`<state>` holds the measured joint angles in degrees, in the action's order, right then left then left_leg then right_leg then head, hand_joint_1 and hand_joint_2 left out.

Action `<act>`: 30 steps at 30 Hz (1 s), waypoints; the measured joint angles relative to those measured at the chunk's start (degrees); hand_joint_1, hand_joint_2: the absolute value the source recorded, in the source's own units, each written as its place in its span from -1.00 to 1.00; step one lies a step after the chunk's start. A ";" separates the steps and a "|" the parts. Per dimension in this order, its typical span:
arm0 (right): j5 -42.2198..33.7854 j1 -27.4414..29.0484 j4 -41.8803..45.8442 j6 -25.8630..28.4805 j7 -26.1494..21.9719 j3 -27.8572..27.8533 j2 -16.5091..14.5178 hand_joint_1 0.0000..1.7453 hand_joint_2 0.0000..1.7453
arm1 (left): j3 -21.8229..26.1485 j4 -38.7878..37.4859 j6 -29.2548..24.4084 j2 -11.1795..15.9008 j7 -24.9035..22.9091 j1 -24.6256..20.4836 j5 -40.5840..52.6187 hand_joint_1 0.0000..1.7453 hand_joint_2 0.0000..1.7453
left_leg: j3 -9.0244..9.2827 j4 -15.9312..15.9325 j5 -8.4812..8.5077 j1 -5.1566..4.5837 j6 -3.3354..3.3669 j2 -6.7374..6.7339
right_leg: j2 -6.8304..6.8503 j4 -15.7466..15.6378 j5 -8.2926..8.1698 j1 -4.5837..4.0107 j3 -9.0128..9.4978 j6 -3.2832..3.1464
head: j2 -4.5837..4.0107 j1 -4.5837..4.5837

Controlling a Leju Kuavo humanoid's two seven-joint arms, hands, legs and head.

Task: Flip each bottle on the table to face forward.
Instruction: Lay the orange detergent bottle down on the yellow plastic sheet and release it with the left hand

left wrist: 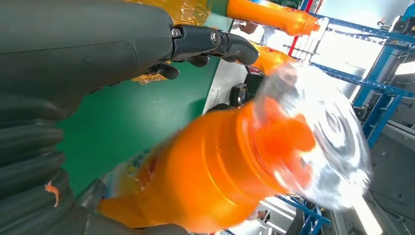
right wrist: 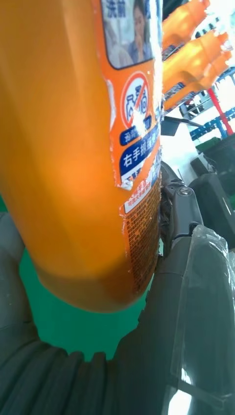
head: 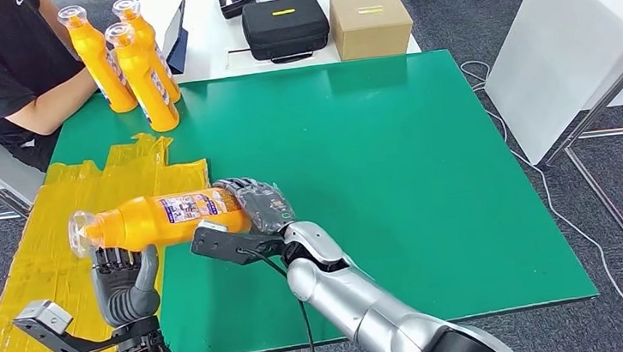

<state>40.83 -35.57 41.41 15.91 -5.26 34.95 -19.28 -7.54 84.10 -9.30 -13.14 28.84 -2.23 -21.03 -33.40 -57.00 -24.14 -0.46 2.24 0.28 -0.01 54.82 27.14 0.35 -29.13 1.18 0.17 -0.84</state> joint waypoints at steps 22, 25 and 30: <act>1.33 0.11 -0.26 -2.24 2.69 5.32 -2.04 1.00 1.00 | 0.64 -1.54 0.52 0.00 -0.04 -2.35 -0.63 -1.00 1.00 | 0.00 0.00 0.00 0.03 0.00 -0.01 | 0.00 0.00 0.00 -0.01 -0.02 0.00 | 0.01 0.01; 1.27 0.38 0.26 -2.98 3.18 6.62 -2.08 1.00 1.00 | 0.69 -1.57 0.93 0.00 -0.21 -2.34 -0.89 -1.00 1.00 | 0.00 0.00 0.00 0.03 0.00 -0.01 | 0.00 0.00 0.00 0.00 -0.02 0.00 | 0.01 0.01; -1.29 0.69 1.16 -4.11 5.04 9.45 -2.22 1.00 1.00 | 0.85 -1.57 1.27 0.00 -0.52 -2.43 -1.46 -0.98 1.00 | -0.01 0.00 0.00 0.04 0.00 -0.01 | 0.00 0.00 0.00 -0.01 -0.03 0.00 | 0.01 0.00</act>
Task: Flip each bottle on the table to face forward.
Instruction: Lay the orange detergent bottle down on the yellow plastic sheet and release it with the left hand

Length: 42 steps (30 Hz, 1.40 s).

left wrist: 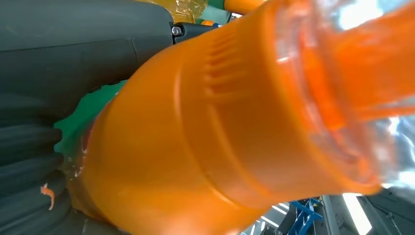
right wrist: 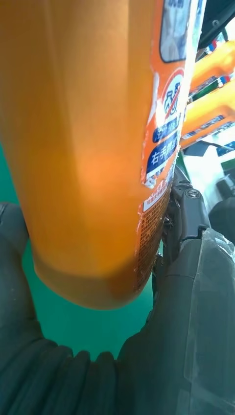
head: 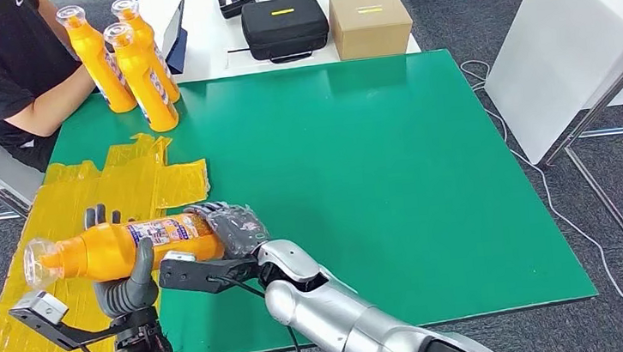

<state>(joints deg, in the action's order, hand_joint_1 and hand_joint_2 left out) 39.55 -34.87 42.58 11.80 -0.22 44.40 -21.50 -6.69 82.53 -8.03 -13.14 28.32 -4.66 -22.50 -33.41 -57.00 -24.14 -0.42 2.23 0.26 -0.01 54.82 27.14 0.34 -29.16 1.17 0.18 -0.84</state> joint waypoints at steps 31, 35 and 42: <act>-8.76 -0.98 -3.30 -0.09 1.10 10.50 0.37 -1.00 -0.50 | 1.96 0.65 -0.36 -0.70 1.43 1.25 -2.11 1.00 1.00 | 0.00 0.00 0.00 0.00 -0.01 0.00 | 0.00 0.00 0.00 0.01 -0.03 0.00 | 0.00 0.01; -9.12 -0.52 -3.73 -0.30 -1.99 6.81 1.75 -1.00 -1.00 | 2.04 0.46 -2.49 -0.83 2.40 0.91 -0.35 1.00 1.00 | 0.00 -0.01 0.01 0.00 0.00 0.02 | 0.01 -0.01 0.00 0.01 -0.02 0.00 | 0.00 0.01; -7.75 6.13 10.15 -3.55 -4.66 -7.44 7.83 -1.00 -1.00 | 3.51 0.29 -17.14 -0.79 8.05 0.44 14.48 1.00 1.00 | -0.03 -0.04 0.01 -0.05 0.00 0.11 | 0.07 -0.01 -0.01 0.05 -0.01 0.01 | 0.00 0.01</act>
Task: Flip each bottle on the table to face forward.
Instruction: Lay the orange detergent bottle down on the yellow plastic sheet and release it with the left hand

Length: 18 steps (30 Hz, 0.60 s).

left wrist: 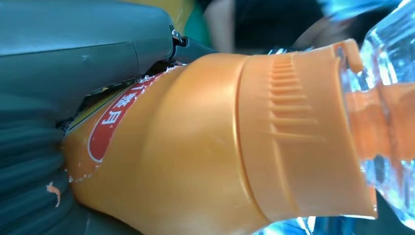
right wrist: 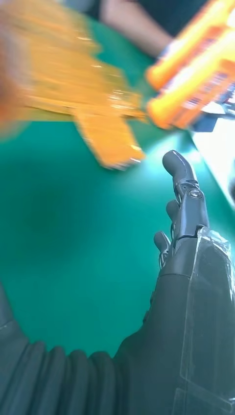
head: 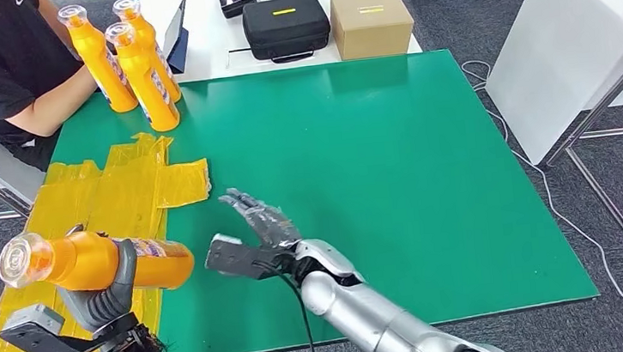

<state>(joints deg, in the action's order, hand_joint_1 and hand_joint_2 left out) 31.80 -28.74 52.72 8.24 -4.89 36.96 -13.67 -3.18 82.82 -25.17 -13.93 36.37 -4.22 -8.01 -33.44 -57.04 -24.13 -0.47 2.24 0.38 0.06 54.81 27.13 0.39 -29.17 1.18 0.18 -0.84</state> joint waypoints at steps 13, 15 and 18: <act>-2.36 6.33 15.09 -0.93 -3.55 -10.72 6.10 -1.00 -1.00 | 5.06 0.35 -14.77 -2.75 3.74 -3.71 48.55 1.00 1.00 | 0.02 0.00 0.00 0.02 0.00 -0.06 | -0.03 0.00 -0.01 -0.02 -0.01 0.00 | 0.00 0.02; -3.10 6.67 16.07 -0.87 -3.59 -11.09 6.47 -1.00 -1.00 | 6.36 0.63 -14.82 -3.50 3.76 -4.46 58.52 1.00 1.00 | 0.01 0.00 0.00 0.04 0.00 -0.02 | 0.00 0.00 0.00 -0.03 0.00 0.00 | -0.01 0.01; -4.40 7.10 17.49 -0.86 -3.62 -11.27 7.05 -1.00 -1.00 | 8.23 0.52 -14.81 -4.26 3.75 -5.92 70.43 1.00 1.00 | 0.01 0.01 0.00 0.03 0.00 -0.09 | -0.07 0.00 -0.01 -0.03 -0.01 0.00 | 0.00 0.02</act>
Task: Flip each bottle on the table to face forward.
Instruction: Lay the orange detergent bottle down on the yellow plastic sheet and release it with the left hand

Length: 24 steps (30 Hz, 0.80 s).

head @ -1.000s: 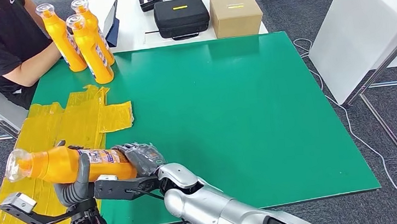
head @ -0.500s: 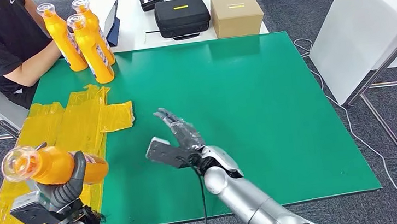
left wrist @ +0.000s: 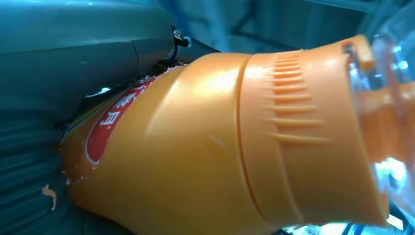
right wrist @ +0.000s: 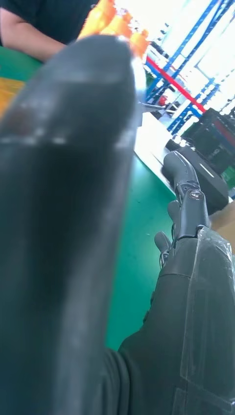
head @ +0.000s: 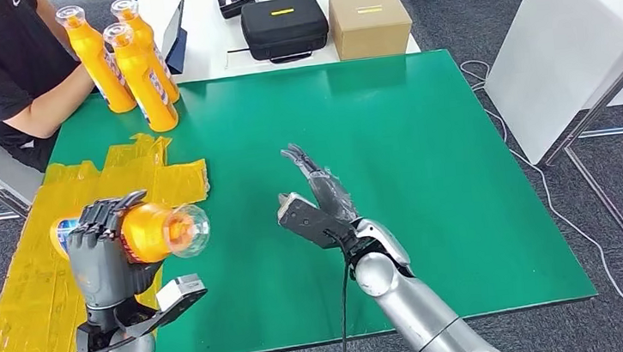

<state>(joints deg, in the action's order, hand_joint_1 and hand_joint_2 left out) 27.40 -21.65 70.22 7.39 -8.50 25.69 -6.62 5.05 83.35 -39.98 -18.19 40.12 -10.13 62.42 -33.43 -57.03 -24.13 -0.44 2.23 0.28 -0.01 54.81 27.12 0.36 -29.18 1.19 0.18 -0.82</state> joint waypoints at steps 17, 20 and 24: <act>-4.28 0.76 4.37 -1.69 1.81 1.08 2.21 -1.00 -1.00 | 2.16 -6.60 0.00 1.60 -5.67 -4.23 21.30 1.00 1.00 | 0.01 0.00 0.01 -0.01 0.00 0.03 | 0.02 0.00 0.00 0.00 0.02 0.00 | -0.01 -0.02; -4.75 0.71 4.53 -1.91 2.02 2.34 2.59 -1.00 -1.00 | -1.43 -9.52 0.00 4.30 -15.88 -4.36 26.06 1.00 1.00 | 0.02 0.00 0.00 0.00 0.00 -0.01 | -0.02 0.00 0.00 -0.02 0.02 0.00 | -0.01 0.01; -4.96 0.48 4.51 -2.02 2.06 3.45 3.08 -1.00 -1.00 | -5.53 -11.98 -0.02 7.03 -19.62 -4.30 27.17 1.00 1.00 | -0.02 0.01 0.00 0.01 0.00 0.04 | 0.03 0.01 0.00 -0.03 0.02 0.00 | -0.01 -0.01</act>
<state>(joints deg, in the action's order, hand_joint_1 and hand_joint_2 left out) 22.44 -21.16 74.73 5.37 -6.44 29.14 -3.55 -0.49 71.37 -40.00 -11.16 20.50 -14.44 89.59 -33.44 -57.03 -24.13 -0.43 2.23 0.32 0.02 54.82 27.12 0.33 -29.16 1.19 0.17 -0.83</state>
